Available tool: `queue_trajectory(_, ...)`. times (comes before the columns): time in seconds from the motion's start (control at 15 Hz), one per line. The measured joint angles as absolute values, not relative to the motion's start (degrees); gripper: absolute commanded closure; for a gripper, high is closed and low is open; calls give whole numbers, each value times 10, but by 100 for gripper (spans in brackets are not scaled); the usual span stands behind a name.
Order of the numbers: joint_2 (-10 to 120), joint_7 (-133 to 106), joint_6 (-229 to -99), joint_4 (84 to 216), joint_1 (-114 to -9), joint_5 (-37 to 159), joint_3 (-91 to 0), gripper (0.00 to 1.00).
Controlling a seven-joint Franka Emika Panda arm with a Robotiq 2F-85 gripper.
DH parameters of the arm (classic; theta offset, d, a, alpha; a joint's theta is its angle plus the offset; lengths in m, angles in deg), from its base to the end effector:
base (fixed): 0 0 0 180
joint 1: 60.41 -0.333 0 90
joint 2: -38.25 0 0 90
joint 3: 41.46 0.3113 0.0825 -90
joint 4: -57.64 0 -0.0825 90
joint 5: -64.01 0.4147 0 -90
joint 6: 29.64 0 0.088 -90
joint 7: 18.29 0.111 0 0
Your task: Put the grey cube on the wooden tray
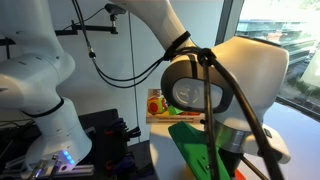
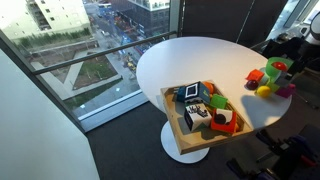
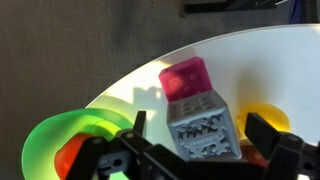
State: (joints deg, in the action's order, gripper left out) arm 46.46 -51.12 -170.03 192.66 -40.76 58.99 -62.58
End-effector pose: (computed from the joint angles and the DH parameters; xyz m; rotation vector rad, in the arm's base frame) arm 0.3944 -0.3446 0.2364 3.0763 -0.1038 -0.1492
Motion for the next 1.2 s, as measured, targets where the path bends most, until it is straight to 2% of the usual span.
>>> queue_trajectory(0.33,473,-511,-1702,1926,-407,590,-622,0)
queue_trajectory(0.4,474,-511,-1702,1926,-407,590,-621,25)
queue_trajectory(0.47,475,-511,-1703,1926,-407,590,-620,25)
queue_trajectory(0.73,476,-511,-1704,1926,-407,590,-617,59)
queue_trajectory(0.93,476,-511,-1704,1925,-407,590,-616,66)
queue_trajectory(1.2,470,-510,-1703,1926,-407,590,-612,66)
